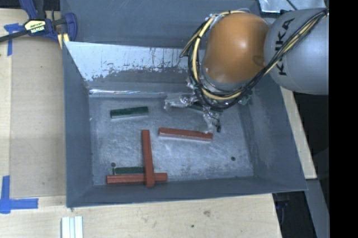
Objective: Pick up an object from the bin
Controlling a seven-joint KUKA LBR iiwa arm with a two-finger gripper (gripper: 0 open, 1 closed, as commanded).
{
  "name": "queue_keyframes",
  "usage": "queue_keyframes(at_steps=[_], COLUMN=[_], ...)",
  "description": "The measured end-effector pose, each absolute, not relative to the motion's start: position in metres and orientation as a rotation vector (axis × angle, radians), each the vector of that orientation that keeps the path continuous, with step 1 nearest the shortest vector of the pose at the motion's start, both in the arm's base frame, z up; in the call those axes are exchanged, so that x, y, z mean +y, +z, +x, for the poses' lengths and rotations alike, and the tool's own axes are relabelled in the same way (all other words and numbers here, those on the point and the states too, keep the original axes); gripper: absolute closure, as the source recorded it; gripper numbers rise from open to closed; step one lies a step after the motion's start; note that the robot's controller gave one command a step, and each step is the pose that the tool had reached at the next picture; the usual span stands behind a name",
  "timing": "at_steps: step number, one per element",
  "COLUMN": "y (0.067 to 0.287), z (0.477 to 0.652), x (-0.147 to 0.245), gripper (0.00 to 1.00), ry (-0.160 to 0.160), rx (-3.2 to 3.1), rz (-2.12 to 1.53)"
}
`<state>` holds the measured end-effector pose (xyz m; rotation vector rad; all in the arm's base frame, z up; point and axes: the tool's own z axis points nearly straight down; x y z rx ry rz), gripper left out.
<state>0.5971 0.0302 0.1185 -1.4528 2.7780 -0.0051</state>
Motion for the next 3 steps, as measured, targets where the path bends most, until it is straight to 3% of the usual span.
queue_keyframes(at_steps=[1, 2, 3], y=[0.070, 0.073, 0.212], z=[0.552, 0.554, 0.560], x=[0.036, 0.038, 0.019], gripper=[0.00, 1.00, 1.00], ry=[0.002, 0.000, -0.010], rx=[2.507, 2.505, 2.505], rz=[-1.890, -1.883, -1.879])
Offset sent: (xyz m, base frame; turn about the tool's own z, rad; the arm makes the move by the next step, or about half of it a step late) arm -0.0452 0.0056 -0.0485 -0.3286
